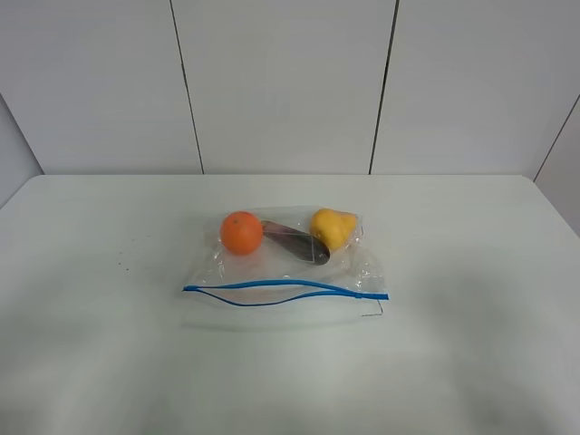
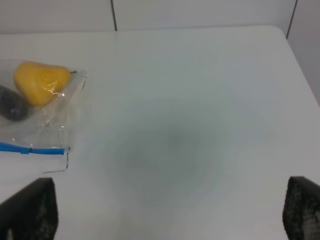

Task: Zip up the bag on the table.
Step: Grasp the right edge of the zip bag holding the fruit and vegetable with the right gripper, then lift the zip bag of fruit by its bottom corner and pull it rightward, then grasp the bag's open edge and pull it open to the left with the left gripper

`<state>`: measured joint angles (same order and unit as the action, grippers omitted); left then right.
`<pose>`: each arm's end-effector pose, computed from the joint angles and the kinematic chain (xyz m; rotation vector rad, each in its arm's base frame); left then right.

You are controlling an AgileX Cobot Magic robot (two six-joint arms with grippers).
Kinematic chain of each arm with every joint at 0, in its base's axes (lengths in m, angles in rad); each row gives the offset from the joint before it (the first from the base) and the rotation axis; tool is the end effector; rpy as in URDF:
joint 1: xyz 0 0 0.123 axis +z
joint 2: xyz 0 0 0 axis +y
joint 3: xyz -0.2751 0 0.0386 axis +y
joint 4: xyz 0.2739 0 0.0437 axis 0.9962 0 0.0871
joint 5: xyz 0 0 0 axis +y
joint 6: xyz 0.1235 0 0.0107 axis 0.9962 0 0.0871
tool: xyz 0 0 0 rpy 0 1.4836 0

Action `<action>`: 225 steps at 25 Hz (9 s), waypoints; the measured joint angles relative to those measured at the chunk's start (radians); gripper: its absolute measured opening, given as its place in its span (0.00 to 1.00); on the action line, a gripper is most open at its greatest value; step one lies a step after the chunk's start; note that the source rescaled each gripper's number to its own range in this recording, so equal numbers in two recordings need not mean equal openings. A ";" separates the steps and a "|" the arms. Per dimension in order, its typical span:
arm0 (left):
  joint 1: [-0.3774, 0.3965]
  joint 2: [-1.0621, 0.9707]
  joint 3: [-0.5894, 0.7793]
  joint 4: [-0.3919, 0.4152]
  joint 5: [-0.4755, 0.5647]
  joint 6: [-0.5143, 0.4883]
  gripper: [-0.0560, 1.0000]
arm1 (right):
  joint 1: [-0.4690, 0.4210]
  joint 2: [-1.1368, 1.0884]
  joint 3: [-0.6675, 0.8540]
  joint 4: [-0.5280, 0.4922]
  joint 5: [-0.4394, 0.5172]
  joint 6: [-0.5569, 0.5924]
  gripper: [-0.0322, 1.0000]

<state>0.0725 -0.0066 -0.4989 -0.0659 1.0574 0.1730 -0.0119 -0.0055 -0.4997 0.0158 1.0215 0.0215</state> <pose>0.0542 -0.0032 0.2752 0.1053 2.0318 0.0756 0.0559 0.0010 0.2792 0.0330 1.9996 0.0249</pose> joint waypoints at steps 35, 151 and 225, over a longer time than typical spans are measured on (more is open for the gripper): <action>0.000 0.000 0.000 0.000 0.000 0.000 1.00 | 0.000 1.279 -0.298 0.469 -0.211 -0.443 1.00; 0.000 0.000 0.000 0.000 0.000 0.000 1.00 | -0.023 2.139 -0.557 1.216 0.035 -1.163 0.33; 0.000 0.000 0.000 -0.011 -0.001 0.006 1.00 | -0.023 2.008 -0.557 1.335 0.179 -1.020 0.03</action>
<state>0.0725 -0.0066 -0.4989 -0.0766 1.0561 0.1785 -0.0349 2.0026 -1.0568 1.3503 1.2006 -0.9989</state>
